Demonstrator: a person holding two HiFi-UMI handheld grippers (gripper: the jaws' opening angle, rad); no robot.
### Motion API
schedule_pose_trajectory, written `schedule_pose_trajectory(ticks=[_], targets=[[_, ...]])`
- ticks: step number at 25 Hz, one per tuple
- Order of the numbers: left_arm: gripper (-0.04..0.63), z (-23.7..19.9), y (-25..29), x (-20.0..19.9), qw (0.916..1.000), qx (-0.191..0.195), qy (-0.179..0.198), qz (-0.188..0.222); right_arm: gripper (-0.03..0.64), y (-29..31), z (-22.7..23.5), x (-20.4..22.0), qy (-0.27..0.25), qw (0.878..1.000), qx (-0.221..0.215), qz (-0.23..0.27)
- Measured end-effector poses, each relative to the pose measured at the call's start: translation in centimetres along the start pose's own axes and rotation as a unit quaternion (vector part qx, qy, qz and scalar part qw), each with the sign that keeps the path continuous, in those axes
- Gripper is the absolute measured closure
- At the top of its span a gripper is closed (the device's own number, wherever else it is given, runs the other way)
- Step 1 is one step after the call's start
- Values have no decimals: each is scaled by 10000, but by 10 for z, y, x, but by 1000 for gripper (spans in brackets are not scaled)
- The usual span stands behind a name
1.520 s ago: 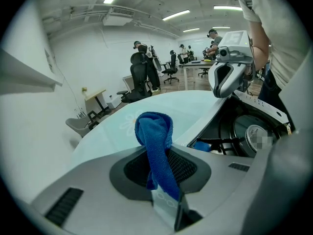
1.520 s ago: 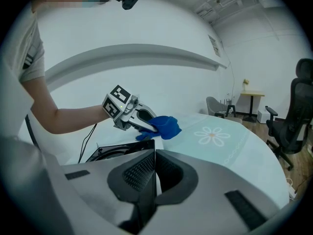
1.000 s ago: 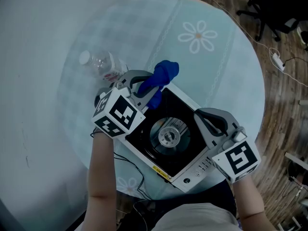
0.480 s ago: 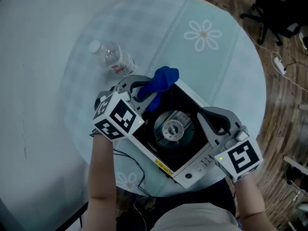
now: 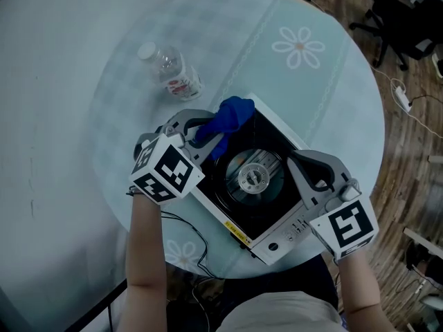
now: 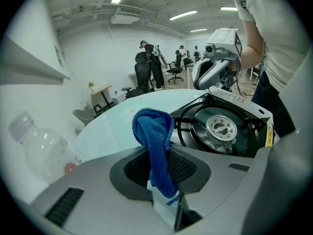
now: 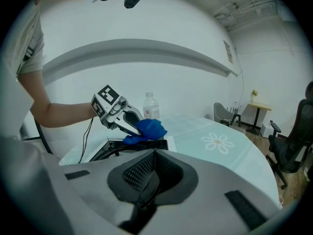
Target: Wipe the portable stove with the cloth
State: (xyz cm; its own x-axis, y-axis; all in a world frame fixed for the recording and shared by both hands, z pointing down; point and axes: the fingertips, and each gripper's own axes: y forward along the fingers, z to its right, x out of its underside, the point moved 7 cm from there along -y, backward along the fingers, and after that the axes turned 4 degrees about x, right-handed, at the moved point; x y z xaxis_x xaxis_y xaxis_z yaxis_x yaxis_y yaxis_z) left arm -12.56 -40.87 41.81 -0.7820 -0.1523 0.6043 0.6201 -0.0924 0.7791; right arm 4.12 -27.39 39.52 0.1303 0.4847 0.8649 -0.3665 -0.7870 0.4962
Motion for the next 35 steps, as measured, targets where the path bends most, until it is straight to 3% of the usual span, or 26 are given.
schedule_pose_trajectory(ticks=[11,21,35], targets=[[502,10,-14,14,9998,-91,-172,13,594,-7,-11,-15,-401,9992,23,8],[502,22,-29,32,9992,-161,-365,55,594,-5,-40,-16,-463,9986,-258,17],[502,38,-53,59,9969,-487,-579,-229,594,-2,-85,-13,-492,9961,-725,13]])
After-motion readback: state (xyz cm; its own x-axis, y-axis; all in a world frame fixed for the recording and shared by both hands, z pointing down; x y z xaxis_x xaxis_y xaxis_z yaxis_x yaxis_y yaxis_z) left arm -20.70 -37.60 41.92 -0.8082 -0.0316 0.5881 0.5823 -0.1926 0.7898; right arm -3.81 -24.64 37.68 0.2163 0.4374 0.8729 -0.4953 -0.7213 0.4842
